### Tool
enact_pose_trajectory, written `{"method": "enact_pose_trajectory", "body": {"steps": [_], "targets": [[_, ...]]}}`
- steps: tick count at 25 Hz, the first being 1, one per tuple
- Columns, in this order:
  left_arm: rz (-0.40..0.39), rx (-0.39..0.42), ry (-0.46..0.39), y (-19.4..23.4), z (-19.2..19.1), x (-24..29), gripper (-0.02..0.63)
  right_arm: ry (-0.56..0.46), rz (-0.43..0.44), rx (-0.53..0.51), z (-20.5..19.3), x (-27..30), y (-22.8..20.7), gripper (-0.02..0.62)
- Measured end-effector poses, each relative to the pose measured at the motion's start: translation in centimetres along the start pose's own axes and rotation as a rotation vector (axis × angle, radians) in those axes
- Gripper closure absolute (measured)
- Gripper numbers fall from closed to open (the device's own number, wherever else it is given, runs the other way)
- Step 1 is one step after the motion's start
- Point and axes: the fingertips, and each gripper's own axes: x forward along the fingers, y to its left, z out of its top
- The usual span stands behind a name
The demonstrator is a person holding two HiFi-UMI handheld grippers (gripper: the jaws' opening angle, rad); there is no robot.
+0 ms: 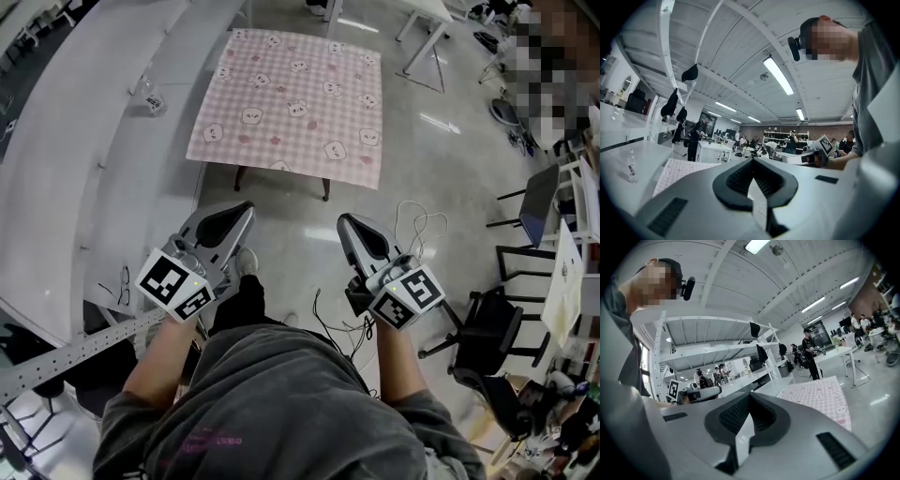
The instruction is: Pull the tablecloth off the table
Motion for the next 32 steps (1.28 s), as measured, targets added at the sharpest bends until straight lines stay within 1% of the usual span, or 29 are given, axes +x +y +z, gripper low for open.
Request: {"method": "enact_pose_trajectory", "body": {"steps": [7, 13, 17, 19, 26, 32], "targets": [[-0.037, -0.016, 0.011, 6.8, 1.1, 2.1, 0.606, 0.007, -0.043, 0.006, 1.3, 6.3, -1.7, 0.604], [-0.085, -0.027, 0.018, 10.0, 1.9, 3.7, 0.606, 0.012, -0.082, 0.012, 2.2, 9.5, -2.7, 0.604], [-0.115, -0.037, 0.02, 15.3, 2.3, 5.6, 0.606, 0.017, -0.112, 0.013, 2.7, 14.5, -4.4, 0.604], [-0.125, -0.038, 0.02, 17.2, 2.6, 6.2, 0.606, 0.021, -0.118, 0.008, 2.9, 16.5, -4.8, 0.604], [-0.124, -0.055, 0.023, 19.6, 3.1, 6.1, 0.606, 0.03, -0.121, -0.002, 4.0, 18.8, -4.8, 0.604], [-0.122, -0.083, 0.037, 22.5, 1.8, 7.7, 0.606, 0.049, -0.131, 0.011, 3.3, 21.6, -7.1, 0.604]]}}
